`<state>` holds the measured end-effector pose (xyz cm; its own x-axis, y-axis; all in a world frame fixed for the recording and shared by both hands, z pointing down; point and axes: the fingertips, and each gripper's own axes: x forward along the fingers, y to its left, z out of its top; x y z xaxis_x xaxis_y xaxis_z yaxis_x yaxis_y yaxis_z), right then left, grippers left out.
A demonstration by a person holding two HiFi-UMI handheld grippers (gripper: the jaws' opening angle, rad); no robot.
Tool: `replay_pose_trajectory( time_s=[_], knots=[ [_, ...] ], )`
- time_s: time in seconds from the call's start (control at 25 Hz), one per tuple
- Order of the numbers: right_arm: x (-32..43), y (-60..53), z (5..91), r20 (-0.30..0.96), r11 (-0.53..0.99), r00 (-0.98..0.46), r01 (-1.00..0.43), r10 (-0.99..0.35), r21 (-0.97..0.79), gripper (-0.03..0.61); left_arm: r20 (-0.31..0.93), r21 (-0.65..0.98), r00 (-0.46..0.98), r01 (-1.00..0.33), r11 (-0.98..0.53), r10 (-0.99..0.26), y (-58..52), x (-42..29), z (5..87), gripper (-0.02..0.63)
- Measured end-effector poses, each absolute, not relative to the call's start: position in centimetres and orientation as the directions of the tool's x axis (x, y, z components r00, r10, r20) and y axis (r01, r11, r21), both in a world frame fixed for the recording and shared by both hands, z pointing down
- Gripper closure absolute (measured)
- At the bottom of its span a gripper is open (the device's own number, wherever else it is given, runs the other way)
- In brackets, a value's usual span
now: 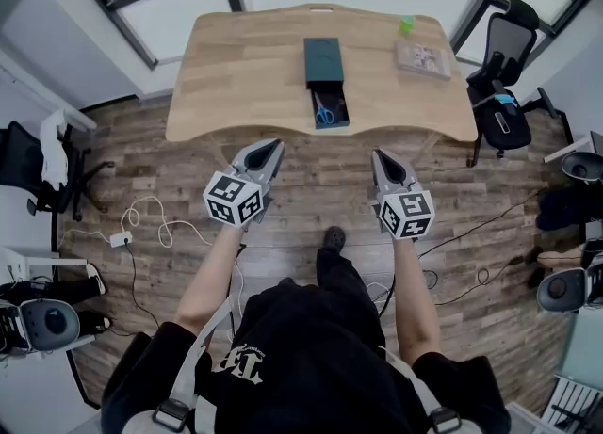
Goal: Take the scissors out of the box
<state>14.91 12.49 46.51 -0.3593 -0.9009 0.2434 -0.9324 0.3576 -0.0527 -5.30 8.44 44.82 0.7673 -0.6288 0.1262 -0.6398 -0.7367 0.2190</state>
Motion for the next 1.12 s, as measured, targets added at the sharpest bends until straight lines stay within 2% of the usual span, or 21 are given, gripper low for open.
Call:
replay_pose_trajectory(
  time_s=[1.12],
  knots=[
    [17.8,-0.1,45.9,0.235,0.503,-0.503,-0.862,-0.832,-0.068,0.574,0.142,0.185,0.662,-0.748,-0.637,-0.736,-0.5,-2.9,42.8,0.614]
  ],
)
